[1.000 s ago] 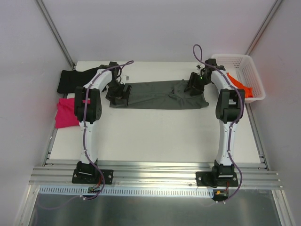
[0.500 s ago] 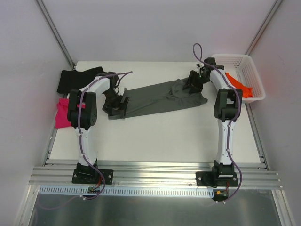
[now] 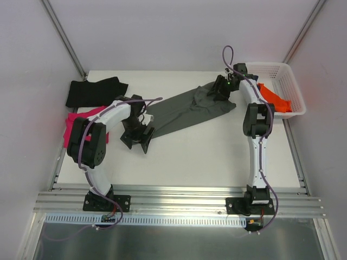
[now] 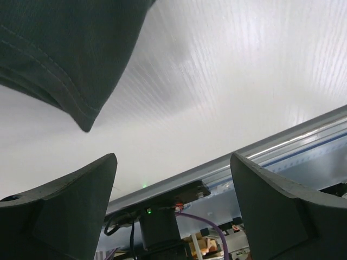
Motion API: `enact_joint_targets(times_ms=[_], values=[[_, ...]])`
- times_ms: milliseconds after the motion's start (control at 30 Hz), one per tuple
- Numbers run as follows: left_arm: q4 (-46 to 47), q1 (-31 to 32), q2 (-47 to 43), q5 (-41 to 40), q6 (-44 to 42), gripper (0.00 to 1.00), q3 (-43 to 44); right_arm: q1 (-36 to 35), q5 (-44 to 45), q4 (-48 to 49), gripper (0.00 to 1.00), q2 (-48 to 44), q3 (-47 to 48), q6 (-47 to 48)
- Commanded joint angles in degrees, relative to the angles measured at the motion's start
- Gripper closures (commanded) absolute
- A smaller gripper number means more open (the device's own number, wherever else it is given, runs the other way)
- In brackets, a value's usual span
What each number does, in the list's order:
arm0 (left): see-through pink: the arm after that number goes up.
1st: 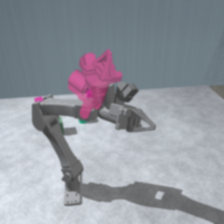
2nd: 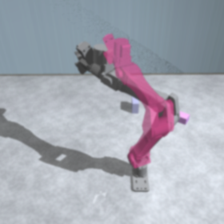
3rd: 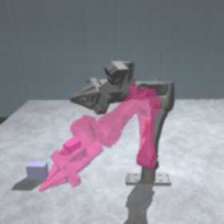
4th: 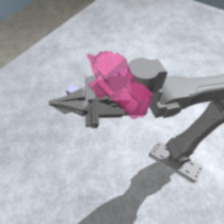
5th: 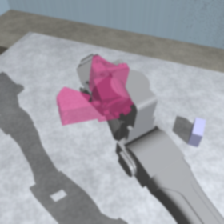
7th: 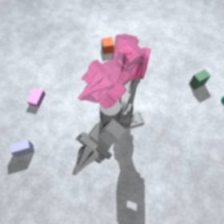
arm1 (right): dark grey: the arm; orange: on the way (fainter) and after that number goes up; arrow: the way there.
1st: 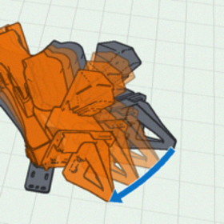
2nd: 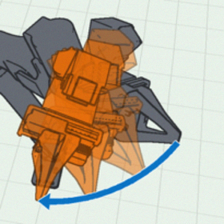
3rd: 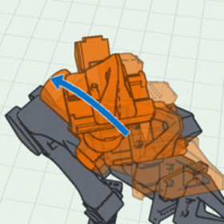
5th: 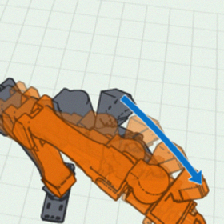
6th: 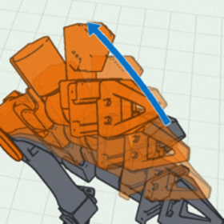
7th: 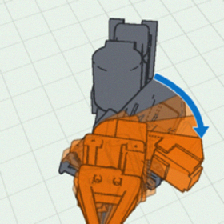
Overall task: Fold and stack the t-shirts
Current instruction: Rotate the tshirt 90 degrees
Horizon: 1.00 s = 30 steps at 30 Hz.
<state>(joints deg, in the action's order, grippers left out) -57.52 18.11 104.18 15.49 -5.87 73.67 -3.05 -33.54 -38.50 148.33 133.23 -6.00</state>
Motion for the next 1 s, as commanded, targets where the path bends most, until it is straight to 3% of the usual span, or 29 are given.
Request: enact_joint_targets(times_ms=[0,233,533,700,967], values=[[-1.3,0.1,-5.6,-1.3,0.3,0.14,0.2,-1.4,-1.2,2.8,0.42,0.5,4.2,-1.3],[-1.5,-1.8,-1.1,-4.4,-2.7,0.12,17.5,-2.0,0.2,1.8,0.39,-13.7,-2.9,3.5],[-2.3,-5.8,20.3,-3.3,-4.2,0.13,42.1,-3.5,-0.3,0.4,0.39,-22.7,-16.5,2.1],[-3.2,-7.1,27.0,-3.0,-4.2,0.14,48.0,-3.9,-0.4,-0.3,0.39,-21.8,-19.6,2.0],[-3.2,-8.6,29.1,-2.7,-4.2,0.14,46.8,-4.8,-0.7,-1.4,0.39,-18.5,-22.6,1.8]])
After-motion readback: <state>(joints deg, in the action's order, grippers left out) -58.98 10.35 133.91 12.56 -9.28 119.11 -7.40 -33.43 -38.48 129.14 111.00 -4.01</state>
